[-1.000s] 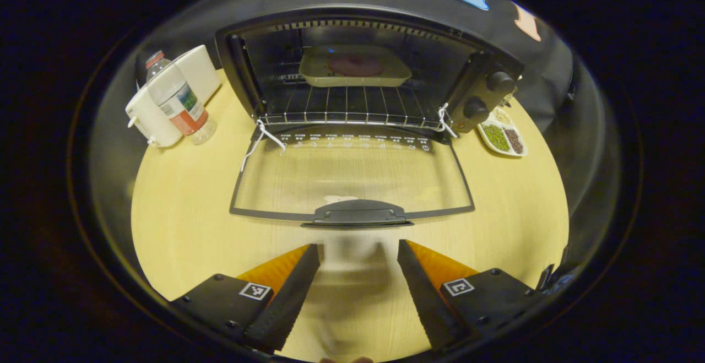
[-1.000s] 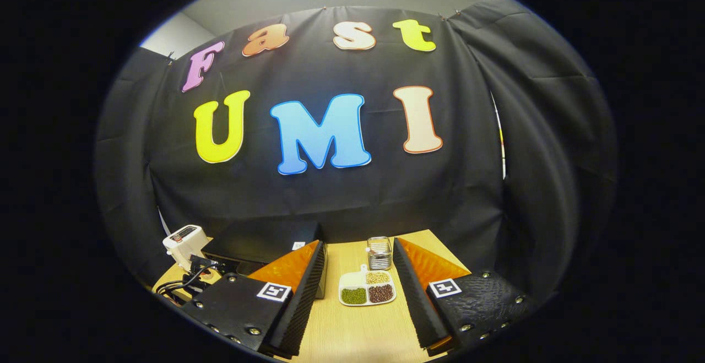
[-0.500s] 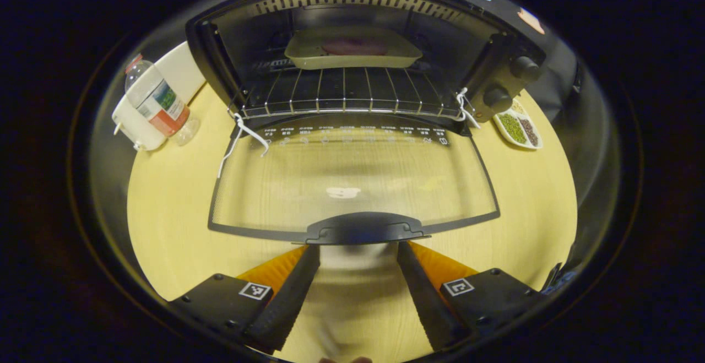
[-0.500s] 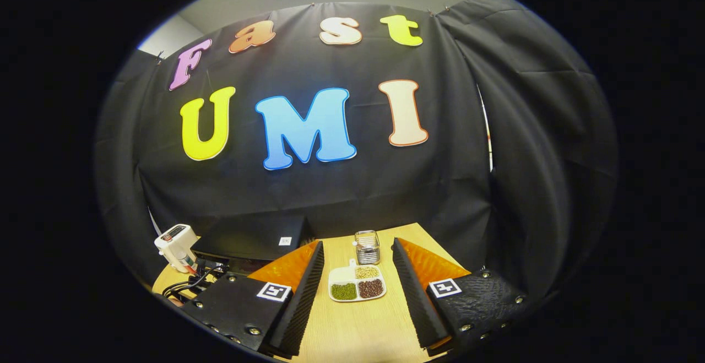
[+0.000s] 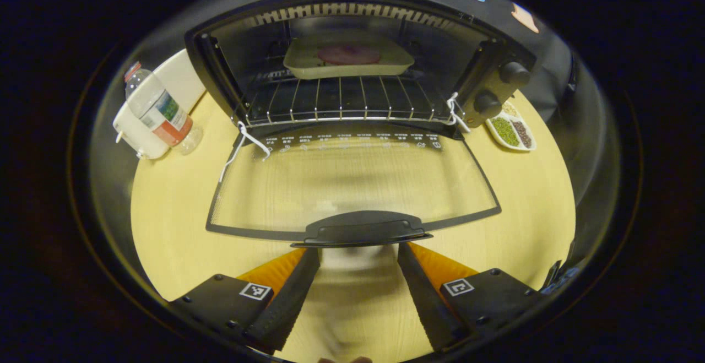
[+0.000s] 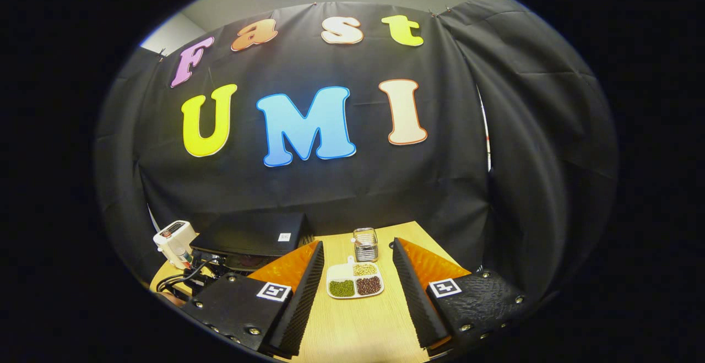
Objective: Open the electric oven with the left hand, put the food in, and close the electric oven.
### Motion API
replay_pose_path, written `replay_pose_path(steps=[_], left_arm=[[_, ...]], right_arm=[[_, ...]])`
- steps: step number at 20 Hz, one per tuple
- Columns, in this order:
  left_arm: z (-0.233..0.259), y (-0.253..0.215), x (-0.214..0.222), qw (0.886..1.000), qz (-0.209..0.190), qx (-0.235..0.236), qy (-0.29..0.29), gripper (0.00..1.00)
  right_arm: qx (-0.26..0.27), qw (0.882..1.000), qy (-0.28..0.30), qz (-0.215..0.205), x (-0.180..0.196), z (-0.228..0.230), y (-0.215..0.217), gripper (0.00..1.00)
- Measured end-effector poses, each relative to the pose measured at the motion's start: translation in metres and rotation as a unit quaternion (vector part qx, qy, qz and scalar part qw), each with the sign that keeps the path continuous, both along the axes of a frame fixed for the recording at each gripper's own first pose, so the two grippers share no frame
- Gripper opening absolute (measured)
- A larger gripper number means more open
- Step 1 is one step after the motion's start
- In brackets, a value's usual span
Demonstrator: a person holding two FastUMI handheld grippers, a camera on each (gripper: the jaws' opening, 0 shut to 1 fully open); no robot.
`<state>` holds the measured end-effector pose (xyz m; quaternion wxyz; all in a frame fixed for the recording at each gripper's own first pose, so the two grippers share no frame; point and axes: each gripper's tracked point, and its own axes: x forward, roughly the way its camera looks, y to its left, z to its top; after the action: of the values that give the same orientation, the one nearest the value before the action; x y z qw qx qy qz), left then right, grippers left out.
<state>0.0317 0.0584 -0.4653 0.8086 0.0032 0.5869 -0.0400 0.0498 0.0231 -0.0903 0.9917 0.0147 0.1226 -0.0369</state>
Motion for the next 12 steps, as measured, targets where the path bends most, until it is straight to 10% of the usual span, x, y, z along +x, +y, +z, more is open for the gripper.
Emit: replay_pose_path(steps=[12], left_arm=[[0.032,-0.002,0.002,0.999,0.006,-0.013,-0.04,0.97]], right_arm=[[0.009,1.0,-0.009,0.005,-0.013,0.006,-0.001,0.76]])
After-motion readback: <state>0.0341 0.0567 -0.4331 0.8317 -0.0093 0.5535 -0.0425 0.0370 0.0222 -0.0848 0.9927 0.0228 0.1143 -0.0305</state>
